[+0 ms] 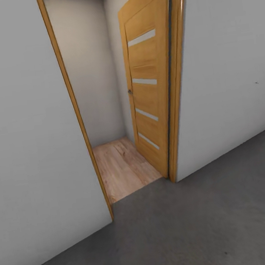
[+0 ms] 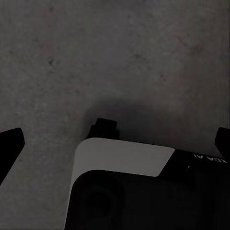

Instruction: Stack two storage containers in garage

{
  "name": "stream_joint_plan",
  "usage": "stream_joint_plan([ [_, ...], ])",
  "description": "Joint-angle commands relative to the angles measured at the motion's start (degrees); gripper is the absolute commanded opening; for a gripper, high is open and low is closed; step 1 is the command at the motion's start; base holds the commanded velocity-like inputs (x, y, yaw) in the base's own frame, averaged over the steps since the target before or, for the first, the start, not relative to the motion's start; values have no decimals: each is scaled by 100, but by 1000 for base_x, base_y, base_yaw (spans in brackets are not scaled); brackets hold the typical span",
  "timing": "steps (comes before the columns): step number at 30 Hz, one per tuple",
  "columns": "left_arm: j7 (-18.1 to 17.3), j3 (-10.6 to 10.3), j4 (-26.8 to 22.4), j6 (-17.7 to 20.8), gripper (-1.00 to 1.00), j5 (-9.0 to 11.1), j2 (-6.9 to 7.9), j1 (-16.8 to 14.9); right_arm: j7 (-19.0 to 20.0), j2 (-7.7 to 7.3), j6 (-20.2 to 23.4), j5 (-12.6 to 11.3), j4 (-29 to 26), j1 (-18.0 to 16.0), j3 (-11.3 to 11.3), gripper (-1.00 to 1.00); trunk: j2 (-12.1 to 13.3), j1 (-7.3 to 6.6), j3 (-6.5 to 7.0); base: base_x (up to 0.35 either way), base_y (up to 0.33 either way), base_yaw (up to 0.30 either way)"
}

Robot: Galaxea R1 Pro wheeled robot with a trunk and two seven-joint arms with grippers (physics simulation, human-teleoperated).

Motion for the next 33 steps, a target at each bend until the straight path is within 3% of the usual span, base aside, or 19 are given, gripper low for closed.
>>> stream_joint_plan([
  [1,17,7,0,14,100,36,-1,-4,0,5,-33,-58,18,-6,48,100,-3,3,-5,288,-161,-2],
  [33,17,8,0,13,100,39,6,-4,-5,-35,-38,-27,18,-6,43,100,-3,3,-5,285,-164,0],
])
